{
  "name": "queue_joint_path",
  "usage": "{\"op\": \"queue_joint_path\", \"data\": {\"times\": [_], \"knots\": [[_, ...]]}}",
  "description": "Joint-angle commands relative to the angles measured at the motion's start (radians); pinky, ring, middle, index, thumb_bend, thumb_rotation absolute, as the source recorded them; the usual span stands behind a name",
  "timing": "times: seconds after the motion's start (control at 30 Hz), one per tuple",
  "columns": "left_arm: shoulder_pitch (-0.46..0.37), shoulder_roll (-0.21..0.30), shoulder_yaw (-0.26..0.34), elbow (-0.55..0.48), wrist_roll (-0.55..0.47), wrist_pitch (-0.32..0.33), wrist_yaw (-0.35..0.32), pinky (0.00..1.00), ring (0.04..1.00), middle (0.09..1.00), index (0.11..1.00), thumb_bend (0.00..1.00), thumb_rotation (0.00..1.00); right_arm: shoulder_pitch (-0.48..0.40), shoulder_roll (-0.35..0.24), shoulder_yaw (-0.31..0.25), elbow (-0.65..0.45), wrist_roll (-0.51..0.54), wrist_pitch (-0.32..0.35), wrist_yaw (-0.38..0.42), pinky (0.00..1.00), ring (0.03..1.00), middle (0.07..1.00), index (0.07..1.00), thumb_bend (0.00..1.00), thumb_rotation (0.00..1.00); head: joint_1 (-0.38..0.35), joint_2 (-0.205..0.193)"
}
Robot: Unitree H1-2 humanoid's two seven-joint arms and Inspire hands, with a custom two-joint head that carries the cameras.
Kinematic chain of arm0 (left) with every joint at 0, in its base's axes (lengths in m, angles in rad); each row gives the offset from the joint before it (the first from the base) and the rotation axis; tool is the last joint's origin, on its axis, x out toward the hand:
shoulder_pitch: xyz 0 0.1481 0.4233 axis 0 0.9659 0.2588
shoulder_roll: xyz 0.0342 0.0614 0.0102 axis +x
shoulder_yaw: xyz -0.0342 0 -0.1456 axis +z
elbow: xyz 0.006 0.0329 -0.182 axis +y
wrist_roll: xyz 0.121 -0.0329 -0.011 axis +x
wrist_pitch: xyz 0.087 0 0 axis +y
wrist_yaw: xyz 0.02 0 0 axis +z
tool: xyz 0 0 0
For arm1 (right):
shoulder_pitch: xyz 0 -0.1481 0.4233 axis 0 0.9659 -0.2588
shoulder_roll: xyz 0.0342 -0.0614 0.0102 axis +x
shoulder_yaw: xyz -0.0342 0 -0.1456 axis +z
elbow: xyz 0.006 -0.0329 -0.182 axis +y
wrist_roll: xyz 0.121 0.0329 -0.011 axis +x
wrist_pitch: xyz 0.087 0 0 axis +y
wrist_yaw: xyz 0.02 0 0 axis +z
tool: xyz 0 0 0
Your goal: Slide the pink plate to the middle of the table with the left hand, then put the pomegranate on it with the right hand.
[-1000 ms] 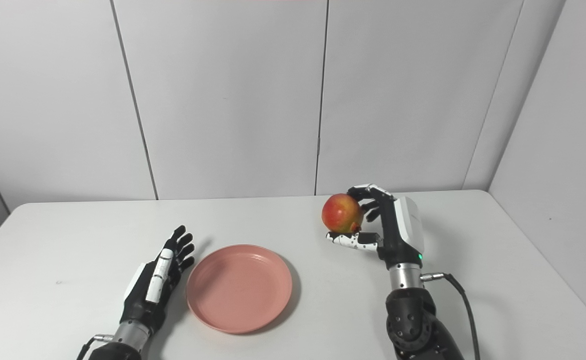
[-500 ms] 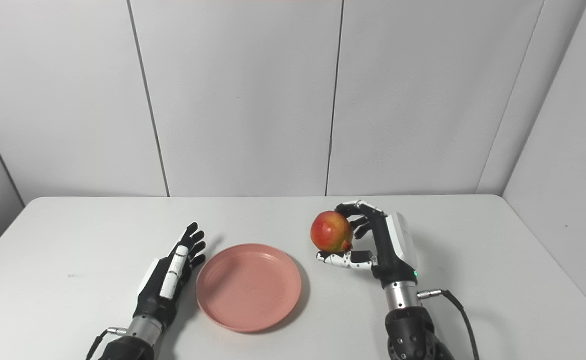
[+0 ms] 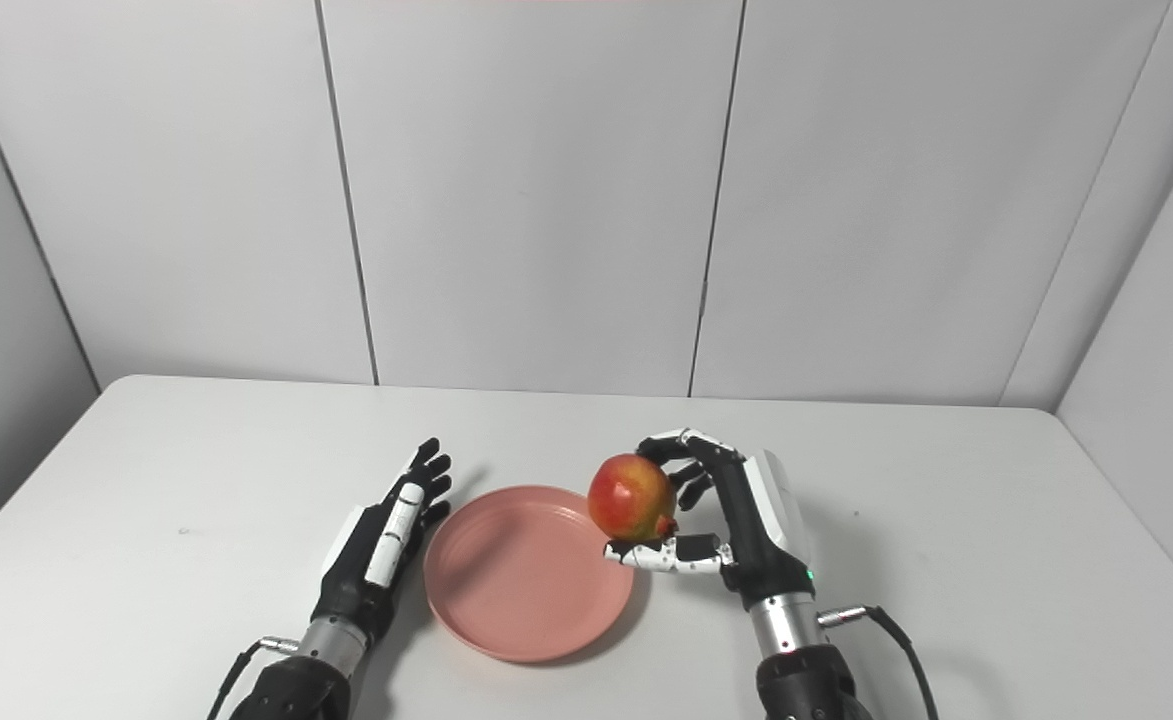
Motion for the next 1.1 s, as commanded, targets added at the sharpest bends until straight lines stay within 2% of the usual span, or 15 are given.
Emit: {"op": "queue_joint_path", "data": {"times": [0.0,0.13,0.37,0.73,1.07], "knots": [[-0.013,-0.03,-0.021,0.014,0.005,0.005,-0.007,0.94,0.967,0.974,0.968,0.53,1.0,-0.056,0.006,0.007,-0.017,-0.012,-0.059,0.0,0.36,0.431,0.444,0.533,0.52,0.0,0.001,0.0],[-0.013,-0.033,-0.023,0.013,0.007,0.008,-0.004,0.94,0.969,0.975,0.968,0.53,1.0,-0.059,0.014,0.025,-0.011,-0.018,-0.052,0.016,0.37,0.433,0.445,0.532,0.52,0.0,0.001,0.001],[-0.016,-0.032,-0.027,0.019,0.011,0.0,-0.001,0.94,0.968,0.976,0.964,0.53,1.0,-0.077,0.033,0.056,0.033,-0.03,-0.094,0.022,0.36,0.426,0.441,0.531,0.52,0.0,0.001,-0.002],[-0.019,-0.036,-0.029,0.026,0.008,-0.007,0.006,0.93,0.964,0.977,0.956,0.52,1.0,-0.12,0.04,0.087,0.072,-0.091,-0.015,0.072,0.38,0.446,0.449,0.53,0.52,0.0,-0.002,-0.005],[-0.017,-0.033,-0.031,0.021,0.005,-0.004,0.006,0.93,0.968,0.98,0.957,0.52,1.0,-0.157,0.018,0.112,0.151,-0.183,-0.035,0.067,0.39,0.452,0.448,0.529,0.52,0.0,-0.003,-0.001]]}}
